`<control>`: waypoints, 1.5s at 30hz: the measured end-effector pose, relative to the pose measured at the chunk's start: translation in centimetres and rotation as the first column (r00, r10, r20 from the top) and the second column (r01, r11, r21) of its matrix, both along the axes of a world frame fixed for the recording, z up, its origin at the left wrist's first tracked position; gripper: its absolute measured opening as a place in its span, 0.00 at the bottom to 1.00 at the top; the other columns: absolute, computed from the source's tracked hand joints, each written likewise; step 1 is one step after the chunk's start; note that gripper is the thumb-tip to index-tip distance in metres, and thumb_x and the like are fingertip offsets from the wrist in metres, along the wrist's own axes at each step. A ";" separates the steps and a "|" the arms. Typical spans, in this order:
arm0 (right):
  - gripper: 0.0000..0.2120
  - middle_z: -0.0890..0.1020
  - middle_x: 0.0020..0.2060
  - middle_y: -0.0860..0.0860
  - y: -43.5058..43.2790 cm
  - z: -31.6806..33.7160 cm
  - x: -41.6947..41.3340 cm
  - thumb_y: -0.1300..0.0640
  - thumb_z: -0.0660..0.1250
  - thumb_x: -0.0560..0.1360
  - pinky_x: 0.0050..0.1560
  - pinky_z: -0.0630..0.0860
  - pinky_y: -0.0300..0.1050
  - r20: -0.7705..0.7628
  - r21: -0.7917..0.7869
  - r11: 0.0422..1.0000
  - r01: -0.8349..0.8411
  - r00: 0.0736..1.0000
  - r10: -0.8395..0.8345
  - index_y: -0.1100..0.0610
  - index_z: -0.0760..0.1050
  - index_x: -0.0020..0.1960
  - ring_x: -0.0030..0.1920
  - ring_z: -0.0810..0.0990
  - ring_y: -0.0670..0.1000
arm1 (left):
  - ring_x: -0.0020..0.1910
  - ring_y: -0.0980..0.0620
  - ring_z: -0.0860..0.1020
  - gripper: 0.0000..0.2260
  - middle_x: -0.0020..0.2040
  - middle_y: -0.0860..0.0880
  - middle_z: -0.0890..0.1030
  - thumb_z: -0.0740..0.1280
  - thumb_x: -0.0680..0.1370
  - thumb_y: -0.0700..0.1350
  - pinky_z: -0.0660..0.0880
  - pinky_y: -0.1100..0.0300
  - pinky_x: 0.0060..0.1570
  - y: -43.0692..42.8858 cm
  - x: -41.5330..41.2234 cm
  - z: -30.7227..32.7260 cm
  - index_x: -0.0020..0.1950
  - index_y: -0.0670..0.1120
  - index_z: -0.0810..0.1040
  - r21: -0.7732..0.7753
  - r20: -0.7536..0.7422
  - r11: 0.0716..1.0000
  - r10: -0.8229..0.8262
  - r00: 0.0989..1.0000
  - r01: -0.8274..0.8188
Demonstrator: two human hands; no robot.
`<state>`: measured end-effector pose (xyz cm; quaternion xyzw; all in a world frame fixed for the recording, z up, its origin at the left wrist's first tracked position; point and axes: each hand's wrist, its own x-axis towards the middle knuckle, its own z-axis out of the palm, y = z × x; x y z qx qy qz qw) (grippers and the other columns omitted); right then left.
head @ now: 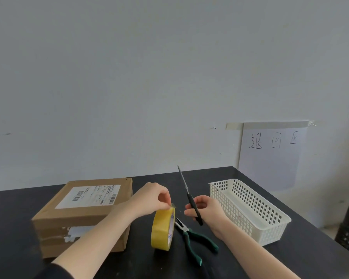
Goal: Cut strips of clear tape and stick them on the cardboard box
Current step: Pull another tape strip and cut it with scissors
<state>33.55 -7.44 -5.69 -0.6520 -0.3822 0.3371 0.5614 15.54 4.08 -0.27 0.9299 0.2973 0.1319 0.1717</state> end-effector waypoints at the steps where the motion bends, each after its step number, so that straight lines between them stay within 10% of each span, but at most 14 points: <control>1: 0.18 0.87 0.43 0.52 0.4 -0.2 -0.2 0.67 0.79 0.63 0.40 0.79 0.41 -0.001 -0.001 1.000 -0.003 1.000 0.003 0.63 0.77 0.51 0.40 0.83 0.49 | 0.48 0.58 0.77 0.03 0.47 0.57 0.80 0.71 0.74 0.51 0.76 0.61 0.47 -0.1 0.0 -0.1 0.47 0.55 0.81 0.002 0.016 1.000 -0.003 1.000 0.003; 15: 0.16 0.86 0.44 0.55 3.3 -2.3 -2.4 0.70 0.77 0.64 0.54 0.81 0.57 -0.096 0.033 0.999 -0.030 0.995 0.033 0.60 0.78 0.48 0.48 0.85 0.57 | 0.43 0.59 0.78 0.01 0.41 0.57 0.81 0.71 0.73 0.48 0.77 0.59 0.45 -0.2 -0.1 -0.4 0.42 0.54 0.82 -0.017 0.109 1.000 -0.015 0.994 0.017; 31: 0.12 0.84 0.45 0.52 5.1 -3.9 -3.9 0.67 0.71 0.72 0.31 0.74 0.34 0.034 -0.064 0.993 0.096 0.995 -0.094 0.54 0.75 0.50 0.42 0.82 0.49 | 0.42 0.60 0.78 0.02 0.41 0.57 0.81 0.71 0.73 0.51 0.78 0.58 0.45 -0.1 -0.4 -0.1 0.43 0.54 0.83 0.042 0.073 0.999 0.009 0.997 -0.012; 45: 0.09 0.80 0.46 0.52 6.3 -4.2 -4.8 0.61 0.71 0.73 0.44 0.78 0.41 0.267 -0.204 0.972 0.113 0.962 -0.056 0.55 0.73 0.50 0.43 0.77 0.48 | 0.40 0.60 0.79 0.02 0.39 0.58 0.81 0.72 0.74 0.46 0.77 0.63 0.43 0.0 -2.2 1.1 0.42 0.54 0.82 0.015 0.201 0.998 0.062 0.978 -0.066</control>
